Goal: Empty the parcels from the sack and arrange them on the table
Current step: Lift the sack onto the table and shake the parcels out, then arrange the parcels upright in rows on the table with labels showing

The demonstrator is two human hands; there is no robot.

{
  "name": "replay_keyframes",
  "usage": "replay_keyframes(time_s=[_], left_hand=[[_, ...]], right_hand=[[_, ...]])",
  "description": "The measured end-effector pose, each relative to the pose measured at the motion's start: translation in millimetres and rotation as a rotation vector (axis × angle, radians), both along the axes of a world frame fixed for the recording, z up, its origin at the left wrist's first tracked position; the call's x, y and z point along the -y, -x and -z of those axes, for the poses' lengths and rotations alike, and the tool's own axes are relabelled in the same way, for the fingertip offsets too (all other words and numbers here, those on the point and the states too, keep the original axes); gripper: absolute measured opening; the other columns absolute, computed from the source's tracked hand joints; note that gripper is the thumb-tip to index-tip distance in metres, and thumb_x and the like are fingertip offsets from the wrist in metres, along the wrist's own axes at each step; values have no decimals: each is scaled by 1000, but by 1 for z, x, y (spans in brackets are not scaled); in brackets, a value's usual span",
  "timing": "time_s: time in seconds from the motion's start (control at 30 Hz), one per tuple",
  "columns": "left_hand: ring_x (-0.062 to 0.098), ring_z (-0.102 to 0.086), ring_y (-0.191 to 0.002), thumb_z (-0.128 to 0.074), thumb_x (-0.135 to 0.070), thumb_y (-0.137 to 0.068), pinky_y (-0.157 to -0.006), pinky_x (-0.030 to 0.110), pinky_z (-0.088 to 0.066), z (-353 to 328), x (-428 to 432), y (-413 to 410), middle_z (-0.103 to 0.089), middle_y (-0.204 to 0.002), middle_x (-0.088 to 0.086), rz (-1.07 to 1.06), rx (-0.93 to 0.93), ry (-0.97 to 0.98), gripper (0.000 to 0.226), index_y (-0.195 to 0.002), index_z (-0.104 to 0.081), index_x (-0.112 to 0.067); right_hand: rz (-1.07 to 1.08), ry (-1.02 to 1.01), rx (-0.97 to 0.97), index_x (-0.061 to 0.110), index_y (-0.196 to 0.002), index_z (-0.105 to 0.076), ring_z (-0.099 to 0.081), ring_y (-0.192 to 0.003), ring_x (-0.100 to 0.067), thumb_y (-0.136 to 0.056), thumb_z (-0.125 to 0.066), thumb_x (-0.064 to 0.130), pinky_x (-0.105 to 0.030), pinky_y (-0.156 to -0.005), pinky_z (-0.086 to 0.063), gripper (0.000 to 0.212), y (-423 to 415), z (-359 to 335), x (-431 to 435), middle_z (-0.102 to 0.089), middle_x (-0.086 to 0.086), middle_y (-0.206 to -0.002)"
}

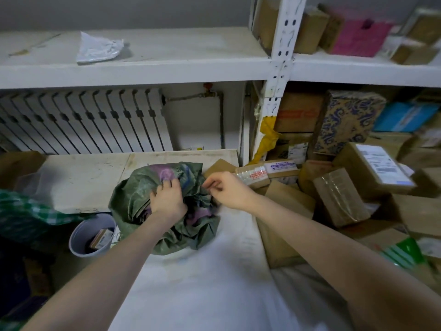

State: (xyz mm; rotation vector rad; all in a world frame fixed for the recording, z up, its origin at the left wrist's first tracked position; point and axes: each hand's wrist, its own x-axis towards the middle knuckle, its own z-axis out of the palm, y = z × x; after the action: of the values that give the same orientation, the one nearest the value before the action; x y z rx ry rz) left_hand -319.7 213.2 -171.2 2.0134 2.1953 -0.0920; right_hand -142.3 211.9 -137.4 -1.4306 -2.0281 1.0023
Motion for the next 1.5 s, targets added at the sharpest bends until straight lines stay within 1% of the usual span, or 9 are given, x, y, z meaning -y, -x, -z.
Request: replay_keyframes(time_s=[0.43, 0.57, 0.73, 0.93, 1.03, 1.1, 1.17, 1.37, 1.5], left_hand=[[36, -44, -123, -64, -30, -81, -102, 49, -38, -34, 10, -77, -46, -130, 14, 228, 94, -80, 58, -130, -41, -11], [35, -45, -121, -63, -25, -82, -99, 46, -41, -54, 17, -115, -48, -129, 12, 293, 157, -140, 51, -128, -43, -13], [30, -48, -119, -61, -19, -81, -98, 42, -43, -78, 34, -165, -52, -127, 8, 335, 199, -206, 50, -129, -46, -18], [29, -51, -118, -65, -17, -80, -94, 41, -48, -102, 67, -240, -51, -128, 8, 312, 287, -257, 59, -135, -44, -18], [32, -48, -120, -63, -14, -78, -94, 42, -46, -109, 90, -284, -51, -127, 10, 324, 303, -297, 60, -135, -44, -14], [31, -47, -120, -62, -14, -80, -94, 42, -46, -117, 104, -315, -50, -127, 10, 301, 323, -335, 56, -133, -45, -14], [31, -47, -120, -61, -14, -81, -93, 41, -46, -126, 117, -352, -50, -127, 9, 298, 331, -387, 52, -132, -46, -14], [27, -45, -122, -64, -18, -81, -91, 40, -47, -137, 152, -451, -47, -130, 7, 368, 331, -377, 57, -135, -44, -15], [29, -46, -121, -64, -18, -80, -94, 40, -45, -141, 152, -480, -47, -131, 10, 398, 309, -334, 59, -135, -44, -14]], right_hand=[[138, -45, 3, 11, -105, -70, -66, -94, -16, -90, -54, 0, -37, -91, -54, 25, -61, -28, 32, -70, -5, -102], [171, -58, -11, 11, -107, -70, -66, -95, -15, -91, -54, 1, -33, -91, -54, 25, -84, -39, 45, -70, -4, -103], [196, -136, -54, 9, -110, -70, -65, -94, -11, -91, -56, 1, -17, -85, -49, 25, -124, -61, 60, -70, -3, -104], [293, -259, -113, 15, -100, -72, -65, -88, -10, -88, -54, 0, -22, -83, -52, 26, -217, -88, 87, -68, 6, -91], [376, -268, -157, 15, -99, -69, -62, -93, -10, -89, -54, -3, -17, -82, -51, 26, -279, -89, 106, -65, 4, -99], [402, -263, -161, 18, -98, -68, -62, -98, -13, -89, -54, -4, -25, -88, -53, 28, -319, -86, 120, -64, 4, -100], [440, -267, -168, 15, -101, -68, -63, -98, -13, -87, -53, -6, -28, -90, -53, 29, -357, -82, 133, -64, 5, -98], [487, -203, -191, 17, -111, -66, -59, -103, -9, -89, -56, 0, -15, -82, -44, 29, -450, -60, 173, -62, 6, -106], [483, -177, -206, 17, -114, -64, -57, -102, -7, -90, -56, 0, -21, -88, -49, 31, -477, -54, 180, -59, 8, -105]])
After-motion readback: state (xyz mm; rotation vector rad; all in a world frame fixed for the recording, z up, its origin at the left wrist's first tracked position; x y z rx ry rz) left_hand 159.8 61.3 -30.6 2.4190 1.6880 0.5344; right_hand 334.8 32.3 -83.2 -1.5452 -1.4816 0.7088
